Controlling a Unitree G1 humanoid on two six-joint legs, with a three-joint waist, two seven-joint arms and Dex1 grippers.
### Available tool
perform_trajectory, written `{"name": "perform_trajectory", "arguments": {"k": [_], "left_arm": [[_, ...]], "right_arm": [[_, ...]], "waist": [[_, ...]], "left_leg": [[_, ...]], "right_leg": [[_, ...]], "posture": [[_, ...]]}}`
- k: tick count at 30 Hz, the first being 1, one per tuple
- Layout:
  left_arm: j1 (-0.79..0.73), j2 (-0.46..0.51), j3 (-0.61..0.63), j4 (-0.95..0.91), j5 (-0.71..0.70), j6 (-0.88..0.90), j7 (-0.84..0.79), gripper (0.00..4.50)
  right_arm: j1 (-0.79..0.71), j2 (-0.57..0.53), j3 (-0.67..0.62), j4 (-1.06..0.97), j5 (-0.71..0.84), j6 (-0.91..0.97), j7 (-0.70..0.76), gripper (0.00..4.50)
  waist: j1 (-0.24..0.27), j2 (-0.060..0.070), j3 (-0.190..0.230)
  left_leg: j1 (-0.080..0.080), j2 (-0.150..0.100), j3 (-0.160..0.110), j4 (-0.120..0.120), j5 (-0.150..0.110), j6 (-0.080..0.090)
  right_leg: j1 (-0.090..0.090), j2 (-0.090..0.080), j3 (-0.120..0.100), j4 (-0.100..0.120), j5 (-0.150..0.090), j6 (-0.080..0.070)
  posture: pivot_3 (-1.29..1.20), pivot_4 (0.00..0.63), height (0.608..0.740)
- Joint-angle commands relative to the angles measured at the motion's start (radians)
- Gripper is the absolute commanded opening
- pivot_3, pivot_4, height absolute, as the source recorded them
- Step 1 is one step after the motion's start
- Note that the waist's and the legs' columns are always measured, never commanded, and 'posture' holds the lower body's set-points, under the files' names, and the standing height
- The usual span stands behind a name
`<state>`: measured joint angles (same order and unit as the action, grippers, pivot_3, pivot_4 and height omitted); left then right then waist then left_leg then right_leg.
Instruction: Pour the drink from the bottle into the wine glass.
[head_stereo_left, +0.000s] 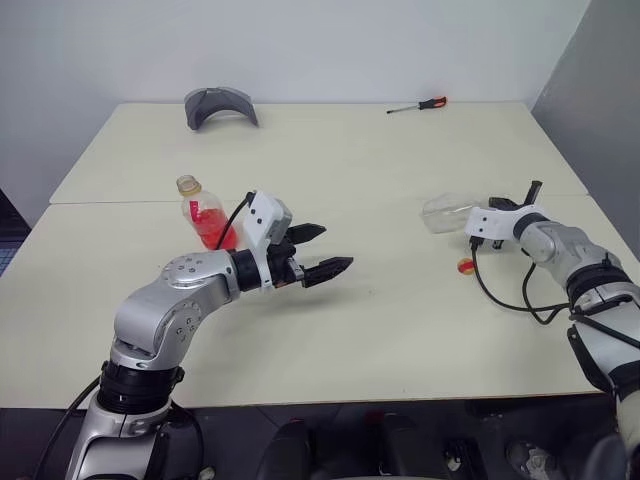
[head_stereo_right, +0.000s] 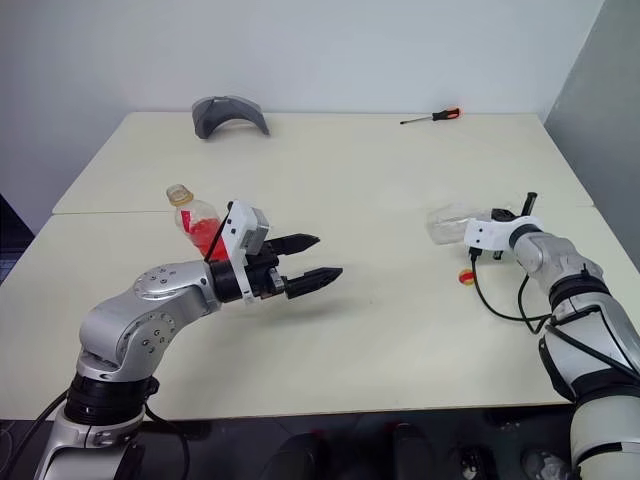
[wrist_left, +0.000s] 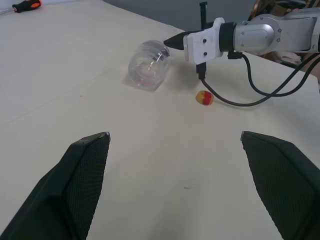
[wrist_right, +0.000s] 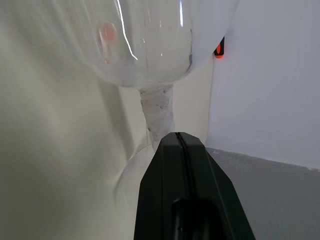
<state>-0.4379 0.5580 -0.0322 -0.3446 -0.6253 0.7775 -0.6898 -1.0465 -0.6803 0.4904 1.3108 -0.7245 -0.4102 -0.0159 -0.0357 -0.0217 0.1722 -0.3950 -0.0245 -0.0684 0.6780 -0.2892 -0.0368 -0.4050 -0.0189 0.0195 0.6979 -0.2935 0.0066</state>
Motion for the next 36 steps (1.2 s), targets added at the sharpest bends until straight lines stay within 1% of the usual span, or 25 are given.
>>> {"name": "perform_trajectory", "arguments": {"k": [1, 3, 7, 13, 36], "left_arm": [[0.001, 0.001, 0.019, -0.024, -0.004, -0.011, -0.004, 4.50], [0.000, 0.000, 0.018, -0.021, -0.003, -0.013, -0.006, 4.50], [-0.001, -0.001, 0.015, -0.018, -0.002, -0.016, -0.009, 4.50], [-0.006, -0.001, 0.015, -0.013, 0.000, -0.018, -0.012, 4.50], [-0.012, -0.009, 0.015, -0.003, 0.016, -0.031, -0.014, 4.50]], "right_arm": [[-0.018, -0.018, -0.035, 0.001, 0.040, -0.022, 0.022, 0.37], [-0.019, -0.020, -0.035, 0.000, 0.040, -0.028, 0.027, 0.88], [-0.022, -0.026, -0.030, 0.000, 0.032, -0.026, 0.020, 2.25], [-0.025, -0.031, -0.010, -0.002, 0.006, -0.017, -0.010, 4.47], [-0.041, -0.020, -0.017, 0.006, 0.015, -0.001, 0.009, 4.47]], "waist": [[0.000, 0.000, 0.000], [0.000, 0.000, 0.000], [0.000, 0.000, 0.000], [0.000, 0.000, 0.000], [0.000, 0.000, 0.000]], "left_leg": [[0.000, 0.000, 0.000, 0.000, 0.000, 0.000], [0.000, 0.000, 0.000, 0.000, 0.000, 0.000], [0.000, 0.000, 0.000, 0.000, 0.000, 0.000], [0.000, 0.000, 0.000, 0.000, 0.000, 0.000], [0.000, 0.000, 0.000, 0.000, 0.000, 0.000]], "right_leg": [[0.000, 0.000, 0.000, 0.000, 0.000, 0.000], [0.000, 0.000, 0.000, 0.000, 0.000, 0.000], [0.000, 0.000, 0.000, 0.000, 0.000, 0.000], [0.000, 0.000, 0.000, 0.000, 0.000, 0.000], [0.000, 0.000, 0.000, 0.000, 0.000, 0.000]], "posture": [[0.00, 0.150, 0.740], [0.00, 0.150, 0.740], [0.00, 0.150, 0.740], [0.00, 0.150, 0.740], [0.00, 0.150, 0.740]]}}
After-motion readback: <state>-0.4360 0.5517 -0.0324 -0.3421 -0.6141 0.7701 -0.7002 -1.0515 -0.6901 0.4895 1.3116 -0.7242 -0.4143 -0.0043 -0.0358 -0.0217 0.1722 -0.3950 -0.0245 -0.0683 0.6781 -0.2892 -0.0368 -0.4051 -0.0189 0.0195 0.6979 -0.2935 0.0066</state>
